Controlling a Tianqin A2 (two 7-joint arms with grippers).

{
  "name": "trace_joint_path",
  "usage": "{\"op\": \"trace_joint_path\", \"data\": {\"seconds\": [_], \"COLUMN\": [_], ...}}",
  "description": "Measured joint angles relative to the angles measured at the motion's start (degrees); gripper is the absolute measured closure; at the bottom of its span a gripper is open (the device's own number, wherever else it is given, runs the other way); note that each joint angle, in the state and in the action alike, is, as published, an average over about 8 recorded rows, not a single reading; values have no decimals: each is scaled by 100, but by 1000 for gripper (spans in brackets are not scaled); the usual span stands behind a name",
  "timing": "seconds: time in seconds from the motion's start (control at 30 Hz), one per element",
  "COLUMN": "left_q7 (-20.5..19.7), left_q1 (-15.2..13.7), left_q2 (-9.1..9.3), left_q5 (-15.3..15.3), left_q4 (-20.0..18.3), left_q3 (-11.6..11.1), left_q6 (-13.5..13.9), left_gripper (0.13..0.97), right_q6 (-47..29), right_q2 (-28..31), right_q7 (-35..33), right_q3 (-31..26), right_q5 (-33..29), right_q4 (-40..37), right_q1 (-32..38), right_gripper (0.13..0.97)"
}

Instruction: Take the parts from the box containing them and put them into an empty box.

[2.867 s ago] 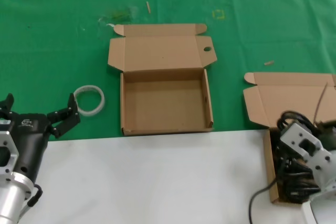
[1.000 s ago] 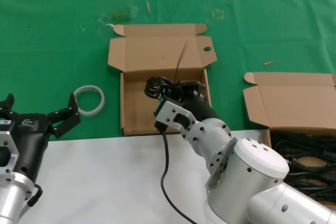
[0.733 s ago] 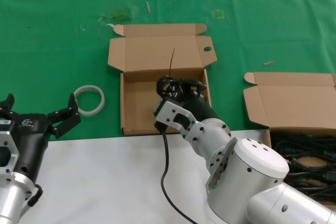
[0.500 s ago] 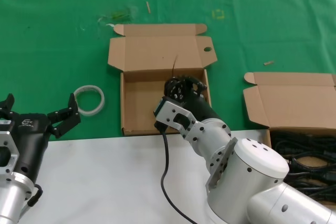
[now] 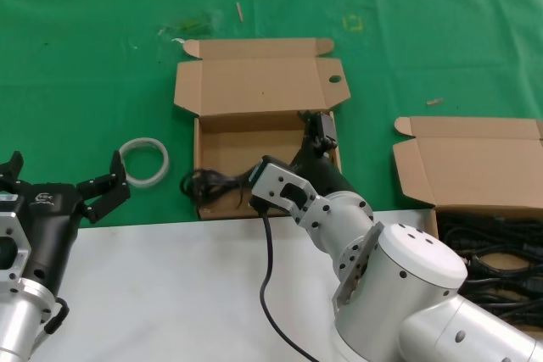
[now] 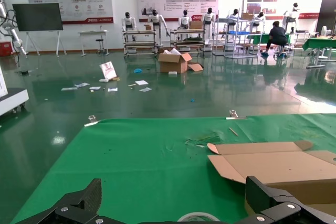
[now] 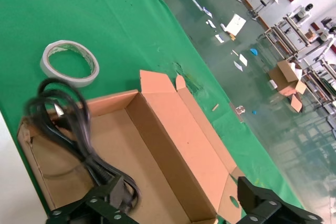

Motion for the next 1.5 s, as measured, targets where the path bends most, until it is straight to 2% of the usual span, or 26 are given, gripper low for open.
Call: {"op": "trace_joint_path", "data": {"seconds": [0.27, 0.57, 0.97, 1.5], "left_q7": [0, 0, 0, 3], "left_q1": [0, 0, 0, 0], "left_q2": [0, 0, 0, 0], "left_q5": [0, 0, 0, -1], "left_q4": [0, 0, 0, 0], "left_q3": [0, 0, 0, 0], "left_q6": [0, 0, 0, 0], "left_gripper": [132, 132, 132, 132], "right_q6": [-134, -552, -1193, -2046], "right_q2": [0, 0, 0, 0], "right_q7": [272, 1132, 2449, 4200], "right_q3": [171, 707, 1531, 2622], "right_q5": [-181, -752, -1624, -2787], "right_q4": [36, 150, 324, 555], "right_q1": [-113, -464, -1005, -1722], "right_gripper": [280, 172, 129, 129]}}
